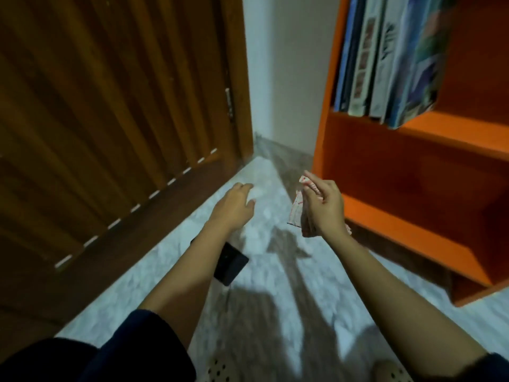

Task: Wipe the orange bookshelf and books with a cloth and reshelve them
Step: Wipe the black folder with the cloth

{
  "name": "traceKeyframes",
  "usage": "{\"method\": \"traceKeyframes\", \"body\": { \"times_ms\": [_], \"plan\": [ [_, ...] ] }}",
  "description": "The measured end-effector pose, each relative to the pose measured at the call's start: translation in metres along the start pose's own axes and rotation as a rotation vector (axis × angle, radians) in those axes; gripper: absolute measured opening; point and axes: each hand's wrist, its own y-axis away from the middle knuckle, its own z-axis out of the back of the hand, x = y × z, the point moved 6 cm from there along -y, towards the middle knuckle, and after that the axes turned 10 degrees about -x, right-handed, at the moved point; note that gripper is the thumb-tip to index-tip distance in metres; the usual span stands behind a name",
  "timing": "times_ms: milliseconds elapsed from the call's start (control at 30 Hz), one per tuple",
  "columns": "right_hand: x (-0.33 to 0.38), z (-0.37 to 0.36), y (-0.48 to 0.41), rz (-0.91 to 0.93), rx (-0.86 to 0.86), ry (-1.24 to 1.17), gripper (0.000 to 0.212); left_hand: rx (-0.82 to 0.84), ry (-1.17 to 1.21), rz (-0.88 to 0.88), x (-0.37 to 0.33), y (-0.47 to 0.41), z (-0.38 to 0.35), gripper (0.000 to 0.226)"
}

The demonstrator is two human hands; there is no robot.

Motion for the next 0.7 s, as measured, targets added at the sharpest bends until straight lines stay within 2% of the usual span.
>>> {"method": "traceKeyframes", "body": {
  "times_ms": [167, 300, 400, 600, 700],
  "plan": [
    [-0.053, -0.065, 0.045, -0.125, 0.153, 0.026, 0.031, 0.083, -0.083, 0.267, 0.118, 0.033, -0.039, 0.049],
    [-0.087, -0.100, 0.060, -0.213, 0.211, 0.023, 0.030, 0.126, -0.074, 0.407, 0.180, 0.044, -0.069, 0.052],
    [-0.112, -0.116, 0.065, -0.230, 0.247, 0.031, 0.031, 0.124, -0.050, 0.419, 0.200, 0.041, -0.086, 0.051],
    [-0.147, -0.125, 0.071, -0.197, 0.271, 0.031, 0.028, -0.027, -0.076, 0.324, 0.205, 0.036, -0.098, 0.044],
    [-0.149, -0.122, 0.070, -0.275, 0.232, -0.001, 0.028, -0.030, -0.066, 0.374, 0.199, 0.033, -0.101, 0.043]
  ]
}}
